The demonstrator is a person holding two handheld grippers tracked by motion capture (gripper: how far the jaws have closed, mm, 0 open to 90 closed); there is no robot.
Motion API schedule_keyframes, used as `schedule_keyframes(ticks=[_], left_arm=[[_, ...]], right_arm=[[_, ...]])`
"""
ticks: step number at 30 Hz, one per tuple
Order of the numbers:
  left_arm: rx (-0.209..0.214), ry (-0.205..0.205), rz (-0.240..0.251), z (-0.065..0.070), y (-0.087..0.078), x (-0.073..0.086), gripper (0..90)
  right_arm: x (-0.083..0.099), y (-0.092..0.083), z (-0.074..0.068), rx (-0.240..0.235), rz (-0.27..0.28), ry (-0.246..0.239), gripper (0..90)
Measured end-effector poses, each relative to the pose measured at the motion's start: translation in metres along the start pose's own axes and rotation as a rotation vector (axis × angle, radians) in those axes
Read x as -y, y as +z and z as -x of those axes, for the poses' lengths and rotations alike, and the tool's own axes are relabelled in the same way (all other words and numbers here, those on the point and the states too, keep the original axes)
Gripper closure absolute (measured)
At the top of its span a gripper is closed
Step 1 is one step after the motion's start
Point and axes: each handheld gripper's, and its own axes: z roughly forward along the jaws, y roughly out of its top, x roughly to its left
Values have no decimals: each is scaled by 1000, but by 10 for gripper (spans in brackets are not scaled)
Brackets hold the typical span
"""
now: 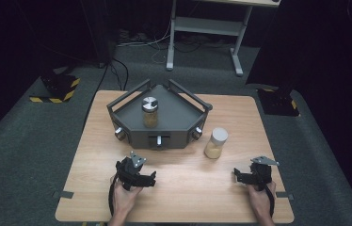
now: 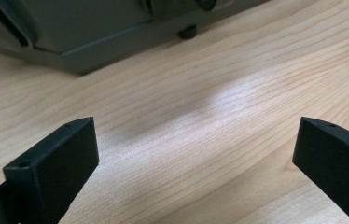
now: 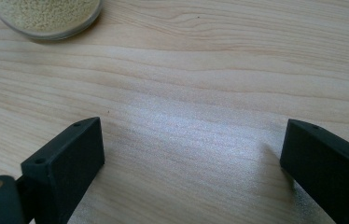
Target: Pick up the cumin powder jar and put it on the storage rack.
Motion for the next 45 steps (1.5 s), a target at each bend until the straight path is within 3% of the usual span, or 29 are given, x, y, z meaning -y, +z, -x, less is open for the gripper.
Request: schedule_keyframes(ticks=[5,21,29,45], left_arm=[[-22,3,-7,5,7,3,3],[-28,-1,-22,10,21,7,3],[-13,-30,-6,6,23,13,2],[-15,-35,-5,6,23,13,3]], right_arm=[[0,0,0,0,0,0,55],[0,0,0,-1,0,1,54],[0,0,0,-1,0,0,53],[0,0,0,-3,1,-3,53]])
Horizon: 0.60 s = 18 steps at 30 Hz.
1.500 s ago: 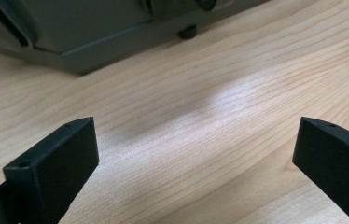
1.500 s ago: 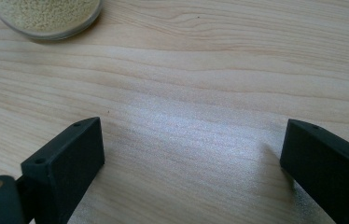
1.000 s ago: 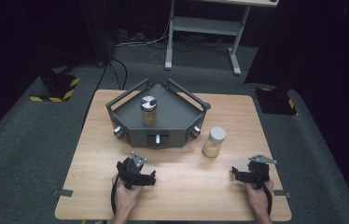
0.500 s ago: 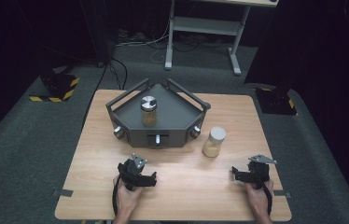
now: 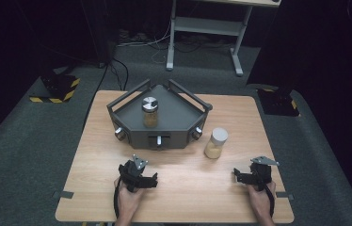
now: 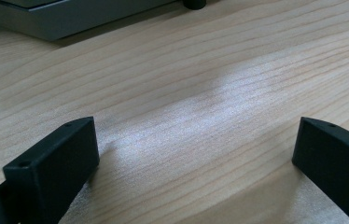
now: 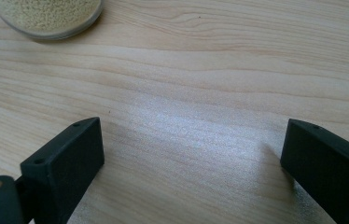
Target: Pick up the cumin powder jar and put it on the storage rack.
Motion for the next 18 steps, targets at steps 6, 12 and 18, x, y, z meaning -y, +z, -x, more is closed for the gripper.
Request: schedule_keyframes(ticks=[6,12,18], left_arm=[[-4,-2,0,1,0,0,3],[-6,-4,0,1,0,0,3],[-6,-4,0,1,0,0,3]], right_arm=[[0,0,0,-1,0,-1,52],[0,0,0,0,-1,-1,52],[0,0,0,0,0,-2,52]])
